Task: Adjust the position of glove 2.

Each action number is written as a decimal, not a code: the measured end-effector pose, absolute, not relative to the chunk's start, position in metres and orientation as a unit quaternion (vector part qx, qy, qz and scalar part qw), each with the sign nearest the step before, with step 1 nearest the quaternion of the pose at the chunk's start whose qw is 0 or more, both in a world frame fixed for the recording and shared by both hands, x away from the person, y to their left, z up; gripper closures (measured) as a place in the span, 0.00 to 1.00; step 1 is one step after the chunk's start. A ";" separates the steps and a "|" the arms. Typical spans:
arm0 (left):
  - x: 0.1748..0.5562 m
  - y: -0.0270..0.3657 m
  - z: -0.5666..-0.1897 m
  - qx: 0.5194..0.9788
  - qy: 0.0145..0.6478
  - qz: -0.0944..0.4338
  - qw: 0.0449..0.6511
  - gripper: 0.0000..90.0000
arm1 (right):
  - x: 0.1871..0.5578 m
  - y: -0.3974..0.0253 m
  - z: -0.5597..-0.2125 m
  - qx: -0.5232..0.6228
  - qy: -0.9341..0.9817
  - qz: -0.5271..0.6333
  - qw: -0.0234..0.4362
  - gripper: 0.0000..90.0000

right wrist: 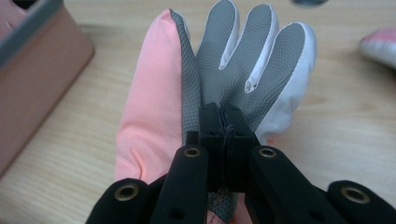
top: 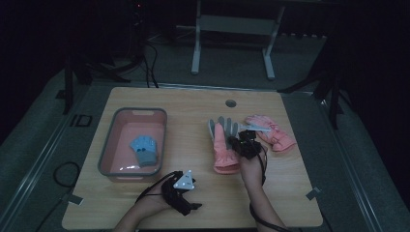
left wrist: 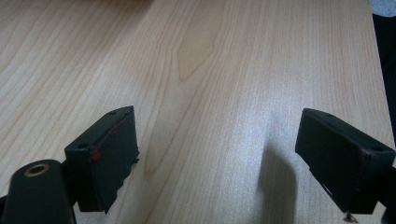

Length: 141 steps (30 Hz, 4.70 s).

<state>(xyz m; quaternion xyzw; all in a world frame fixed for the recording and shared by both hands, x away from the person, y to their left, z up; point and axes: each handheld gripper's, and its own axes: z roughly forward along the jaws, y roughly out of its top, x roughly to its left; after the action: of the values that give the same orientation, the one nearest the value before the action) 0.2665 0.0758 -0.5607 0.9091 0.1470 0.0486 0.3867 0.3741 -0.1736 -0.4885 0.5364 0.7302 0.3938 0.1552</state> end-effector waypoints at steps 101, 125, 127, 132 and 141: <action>0.265 0.075 -0.562 0.911 0.140 0.046 0.384 0.15 | 0.360 -0.279 -0.517 0.629 0.677 0.307 0.227 0.99; 0.266 0.075 -0.562 0.912 0.140 0.047 0.382 0.15 | 0.367 -0.318 -0.489 0.531 0.749 0.357 0.173 0.53; 0.266 0.075 -0.562 0.912 0.142 0.046 0.383 0.15 | 0.370 -0.322 -0.487 0.510 0.760 0.373 0.151 0.56; 0.265 0.075 -0.562 0.912 0.141 0.047 0.382 0.15 | 0.378 -0.328 -0.486 0.482 0.785 0.356 0.157 0.59; 0.266 0.075 -0.562 0.912 0.140 0.047 0.382 0.15 | 0.383 -0.327 -0.500 0.488 0.788 0.356 0.123 0.57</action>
<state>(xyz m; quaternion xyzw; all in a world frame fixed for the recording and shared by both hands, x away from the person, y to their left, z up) 0.2656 0.0755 -0.5623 0.9123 0.1401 0.0471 0.3820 0.3835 -0.3273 -0.4996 0.4879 0.7876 0.3557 0.1233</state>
